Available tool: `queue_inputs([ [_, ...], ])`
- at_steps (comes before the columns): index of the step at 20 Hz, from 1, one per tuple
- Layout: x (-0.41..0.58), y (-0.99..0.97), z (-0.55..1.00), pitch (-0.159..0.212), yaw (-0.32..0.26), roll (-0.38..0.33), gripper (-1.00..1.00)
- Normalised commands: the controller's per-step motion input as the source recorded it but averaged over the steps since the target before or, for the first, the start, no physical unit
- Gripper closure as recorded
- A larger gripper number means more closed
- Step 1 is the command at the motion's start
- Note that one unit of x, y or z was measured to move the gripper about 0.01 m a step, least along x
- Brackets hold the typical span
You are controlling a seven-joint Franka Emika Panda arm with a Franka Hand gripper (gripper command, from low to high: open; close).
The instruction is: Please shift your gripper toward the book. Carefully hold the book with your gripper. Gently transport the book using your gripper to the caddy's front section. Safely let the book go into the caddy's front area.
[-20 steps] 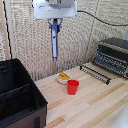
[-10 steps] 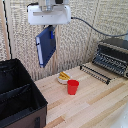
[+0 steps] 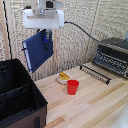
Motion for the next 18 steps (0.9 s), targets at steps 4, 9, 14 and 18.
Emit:
queue_inputs([
  [4,-0.048,0.57,0.22,-0.007,-0.204,0.000,1.00],
  [9,-0.101,0.56,0.26,0.000,-0.188,0.000,1.00],
  [14,-0.137,0.57,0.24,0.000,-0.177,0.000,1.00],
  [18,-0.239,0.61,0.21,0.000,-0.141,-0.007,1.00],
])
